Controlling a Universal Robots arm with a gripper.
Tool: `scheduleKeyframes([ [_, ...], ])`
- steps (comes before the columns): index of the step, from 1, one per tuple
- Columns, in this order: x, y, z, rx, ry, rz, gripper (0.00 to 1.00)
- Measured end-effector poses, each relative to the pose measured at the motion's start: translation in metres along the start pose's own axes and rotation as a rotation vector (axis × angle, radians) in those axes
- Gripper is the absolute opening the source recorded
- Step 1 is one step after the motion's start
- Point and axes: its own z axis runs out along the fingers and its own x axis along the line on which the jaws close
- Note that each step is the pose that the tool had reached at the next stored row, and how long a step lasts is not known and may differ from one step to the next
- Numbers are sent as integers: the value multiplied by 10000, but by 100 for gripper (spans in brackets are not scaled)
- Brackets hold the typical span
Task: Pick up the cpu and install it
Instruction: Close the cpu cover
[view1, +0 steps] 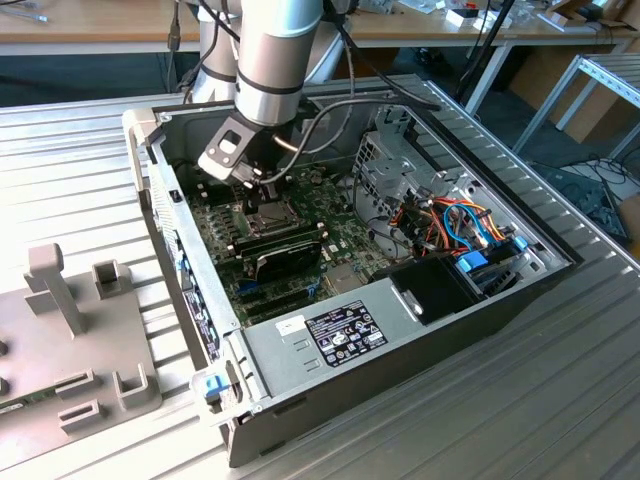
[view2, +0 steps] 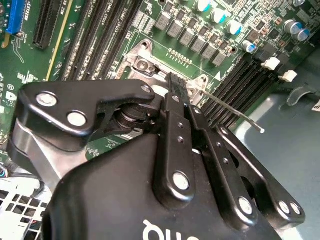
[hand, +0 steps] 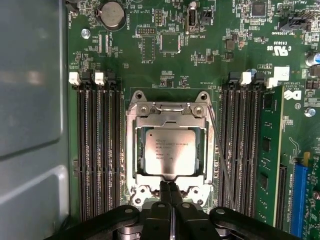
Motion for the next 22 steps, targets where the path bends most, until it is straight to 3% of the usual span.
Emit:
scheduleKeyframes([
  [7,-1,-13,64,1,-2,0,11],
  [22,-2,-13,96,2,-3,0,11],
])
